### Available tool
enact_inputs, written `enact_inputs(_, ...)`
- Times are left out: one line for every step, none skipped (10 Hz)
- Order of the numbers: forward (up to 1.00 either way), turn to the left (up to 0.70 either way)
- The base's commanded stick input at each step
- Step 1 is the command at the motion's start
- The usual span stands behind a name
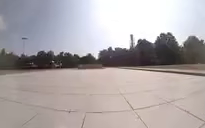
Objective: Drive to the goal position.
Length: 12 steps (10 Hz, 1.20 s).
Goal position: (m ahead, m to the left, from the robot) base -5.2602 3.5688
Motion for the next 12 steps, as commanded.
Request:
enact_inputs(0.38, 0.00)
enact_inputs(0.38, 0.00)
enact_inputs(0.38, 0.00)
enact_inputs(0.38, 0.00)
enact_inputs(0.38, 0.00)
enact_inputs(0.38, 0.00)
enact_inputs(0.38, 0.00)
enact_inputs(0.38, 0.00)
enact_inputs(0.44, 0.00)
enact_inputs(0.70, 0.00)
enact_inputs(0.70, 0.00)
enact_inputs(0.70, 0.00)
